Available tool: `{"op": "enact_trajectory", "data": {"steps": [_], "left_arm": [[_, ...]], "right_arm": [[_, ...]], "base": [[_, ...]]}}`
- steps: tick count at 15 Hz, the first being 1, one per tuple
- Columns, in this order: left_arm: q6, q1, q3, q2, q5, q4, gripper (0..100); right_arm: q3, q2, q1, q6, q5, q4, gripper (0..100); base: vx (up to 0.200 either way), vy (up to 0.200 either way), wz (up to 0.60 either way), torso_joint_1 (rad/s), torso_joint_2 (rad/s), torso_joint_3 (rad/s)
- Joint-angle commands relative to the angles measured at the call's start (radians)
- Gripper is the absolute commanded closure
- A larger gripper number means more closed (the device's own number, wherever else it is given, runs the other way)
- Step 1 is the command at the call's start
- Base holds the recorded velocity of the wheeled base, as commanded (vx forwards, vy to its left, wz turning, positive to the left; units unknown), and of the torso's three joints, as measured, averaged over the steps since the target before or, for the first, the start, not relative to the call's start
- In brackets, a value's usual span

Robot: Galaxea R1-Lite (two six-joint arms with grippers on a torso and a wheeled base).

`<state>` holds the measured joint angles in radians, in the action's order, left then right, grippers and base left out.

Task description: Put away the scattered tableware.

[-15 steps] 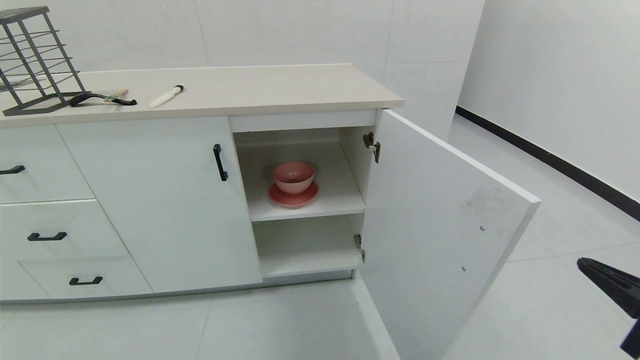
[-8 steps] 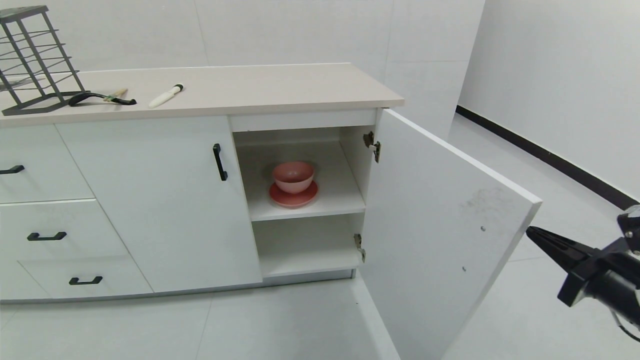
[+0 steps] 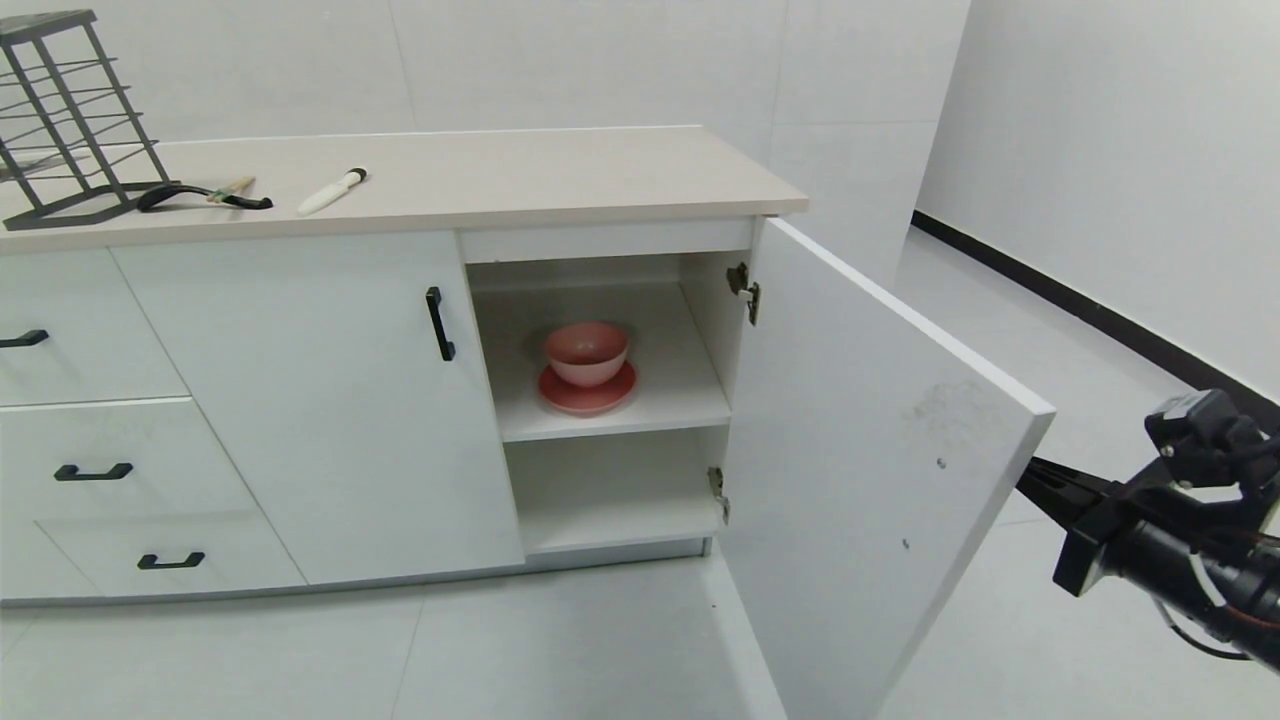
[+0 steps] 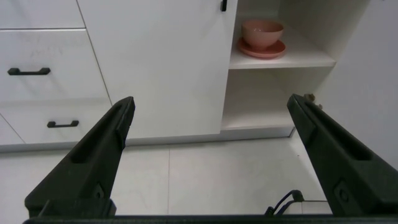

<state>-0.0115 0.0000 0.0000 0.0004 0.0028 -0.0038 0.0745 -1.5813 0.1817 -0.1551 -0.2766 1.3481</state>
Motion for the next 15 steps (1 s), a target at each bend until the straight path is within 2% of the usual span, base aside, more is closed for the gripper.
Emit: {"op": "enact_trajectory", "data": {"steps": [1, 3, 6, 12, 15], "left_arm": [[-0.001, 0.000, 0.000, 0.000, 0.000, -0.001, 0], [-0.001, 0.000, 0.000, 0.000, 0.000, -0.001, 0], [-0.013, 0.000, 0.000, 0.000, 0.010, -0.002, 0], [-0.018, 0.000, 0.000, 0.000, 0.013, -0.002, 0], [-0.016, 0.000, 0.000, 0.000, 0.013, -0.002, 0]], "right_arm": [[-0.005, -0.003, 0.038, 0.000, -0.001, 0.003, 100], [-0.002, -0.003, 0.058, 0.000, -0.001, 0.014, 100], [0.008, -0.006, 0.139, 0.000, 0.000, 0.020, 100], [0.041, -0.026, 0.162, 0.002, 0.000, 0.020, 100], [0.084, -0.051, 0.206, 0.003, 0.000, 0.020, 100]], "base": [[0.000, 0.000, 0.00, 0.000, 0.00, 0.000], [0.000, 0.000, 0.00, 0.000, 0.00, 0.000], [0.000, 0.000, 0.00, 0.000, 0.00, 0.000], [0.000, 0.000, 0.00, 0.000, 0.00, 0.000], [0.000, 0.000, 0.00, 0.000, 0.00, 0.000]]}}
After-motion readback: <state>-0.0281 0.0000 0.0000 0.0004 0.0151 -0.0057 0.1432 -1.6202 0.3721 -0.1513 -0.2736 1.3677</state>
